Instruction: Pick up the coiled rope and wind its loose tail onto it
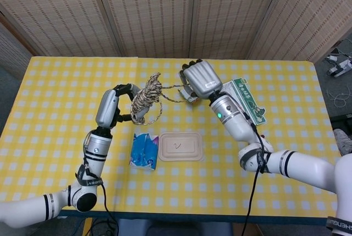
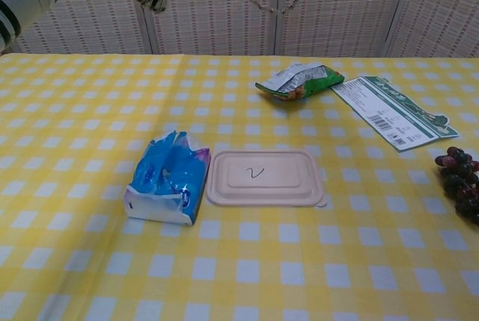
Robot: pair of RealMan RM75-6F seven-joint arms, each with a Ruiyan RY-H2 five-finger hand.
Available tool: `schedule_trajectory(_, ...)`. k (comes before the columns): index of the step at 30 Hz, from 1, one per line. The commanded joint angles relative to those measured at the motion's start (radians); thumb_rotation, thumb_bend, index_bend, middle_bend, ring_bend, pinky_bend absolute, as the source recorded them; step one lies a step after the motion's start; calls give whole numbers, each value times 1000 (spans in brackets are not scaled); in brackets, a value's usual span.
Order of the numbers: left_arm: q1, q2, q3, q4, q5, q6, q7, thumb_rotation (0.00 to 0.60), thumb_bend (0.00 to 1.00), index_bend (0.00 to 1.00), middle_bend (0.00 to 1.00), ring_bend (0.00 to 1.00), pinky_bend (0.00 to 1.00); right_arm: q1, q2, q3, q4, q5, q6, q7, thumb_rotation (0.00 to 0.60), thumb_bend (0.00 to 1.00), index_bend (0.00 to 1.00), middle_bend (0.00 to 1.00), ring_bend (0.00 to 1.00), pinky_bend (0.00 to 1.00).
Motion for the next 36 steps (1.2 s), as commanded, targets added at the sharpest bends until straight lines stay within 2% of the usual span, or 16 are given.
schedule_trajectory(1,1,1,-15,12,-23,4,12,600,246,691,746,591,358,-19,-12,-28,4,-42,2,15,600,569,631,403,371,369)
schedule_trajectory(6,-3,-4,-40,49,-73,10,46,600,246,690,746,591,359,-34,-18,-59,0,-91,5,9,600,569,631,408,371,369)
schedule_trajectory(11,-7,-6,-44,78,-111,8,97,600,246,692,746,591,360,-44,-20,-73,-17,-123,8,0,600,569,631,413,371,369)
schedule_trajectory(23,-31,-5,-89,126,-229,27,256,576,246,693,746,593,368,-44,-22,-124,-95,-199,4,-100,600,569,632,431,371,369)
schedule_trajectory(27,-42,-9,-66,147,-229,51,349,569,246,696,749,597,373,-37,-31,-120,-123,-217,12,-125,600,569,632,432,372,369)
schedule_trajectory(33,-63,-28,-28,181,-211,83,477,522,246,704,758,597,386,-8,-33,-101,-173,-227,5,-176,600,569,632,439,379,369)
schedule_trajectory(36,-70,-27,-12,178,-209,77,522,535,246,708,764,597,386,7,-32,-85,-193,-233,1,-187,600,577,632,440,379,369)
